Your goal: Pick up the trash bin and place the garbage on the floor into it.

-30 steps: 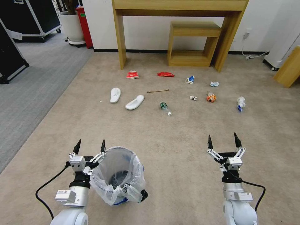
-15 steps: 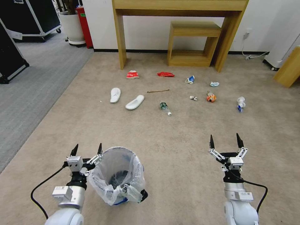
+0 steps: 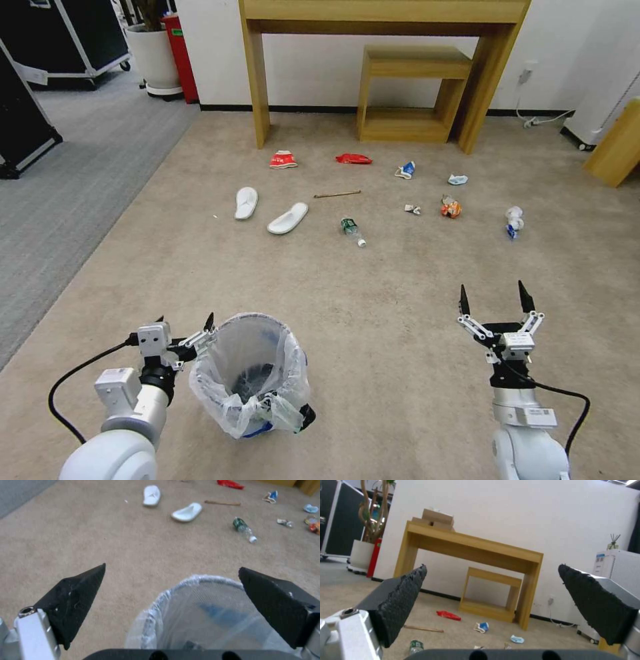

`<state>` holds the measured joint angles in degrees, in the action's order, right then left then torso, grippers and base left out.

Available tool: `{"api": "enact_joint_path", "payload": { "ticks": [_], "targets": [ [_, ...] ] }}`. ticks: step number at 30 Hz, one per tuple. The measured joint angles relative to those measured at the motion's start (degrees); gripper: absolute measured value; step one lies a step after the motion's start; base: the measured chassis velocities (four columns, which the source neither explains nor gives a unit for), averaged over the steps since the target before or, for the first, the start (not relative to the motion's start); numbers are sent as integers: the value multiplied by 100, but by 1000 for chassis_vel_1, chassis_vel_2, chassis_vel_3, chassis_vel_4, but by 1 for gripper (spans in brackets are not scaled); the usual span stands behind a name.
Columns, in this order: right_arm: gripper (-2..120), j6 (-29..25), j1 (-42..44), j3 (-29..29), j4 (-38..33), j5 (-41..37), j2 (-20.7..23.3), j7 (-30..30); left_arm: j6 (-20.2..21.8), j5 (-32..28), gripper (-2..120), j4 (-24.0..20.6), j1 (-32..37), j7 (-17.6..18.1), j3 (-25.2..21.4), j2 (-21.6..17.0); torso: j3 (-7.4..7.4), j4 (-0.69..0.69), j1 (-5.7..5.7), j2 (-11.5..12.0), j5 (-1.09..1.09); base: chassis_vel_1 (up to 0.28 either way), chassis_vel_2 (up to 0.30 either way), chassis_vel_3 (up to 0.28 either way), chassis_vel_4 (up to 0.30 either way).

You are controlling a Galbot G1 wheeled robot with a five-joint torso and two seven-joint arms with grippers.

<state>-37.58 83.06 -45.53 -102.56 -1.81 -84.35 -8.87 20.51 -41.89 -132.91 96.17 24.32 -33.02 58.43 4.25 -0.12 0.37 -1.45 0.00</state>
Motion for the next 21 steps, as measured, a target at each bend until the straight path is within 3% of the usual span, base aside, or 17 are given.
{"api": "enact_joint_path", "payload": {
  "ticks": [5, 11, 15, 21],
  "targets": [
    [100, 1, 62, 1, 0, 4, -15, -7, 89, -377, 100, -129, 49, 210, 138, -225, 0, 0, 0, 0, 0, 0, 0, 0, 0],
    [100, -3, 130, -18, 3, 9, -51, -23, 105, -711, 100, 47, -183, 453, 670, -504, 0, 0, 0, 0, 0, 0, 0, 0, 0],
    [100, -8, 136, -21, 7, 23, -67, -31, 106, -953, 100, 272, -439, 602, 907, -869, 0, 0, 0, 0, -1, 0, 0, 0, 0],
    [100, -40, 162, -30, 11, 69, -180, -47, 157, -1882, 100, 450, -1047, 1017, 1089, -1664, 0, -1, 0, 0, 0, 0, 0, 0, 0]
  ]
}}
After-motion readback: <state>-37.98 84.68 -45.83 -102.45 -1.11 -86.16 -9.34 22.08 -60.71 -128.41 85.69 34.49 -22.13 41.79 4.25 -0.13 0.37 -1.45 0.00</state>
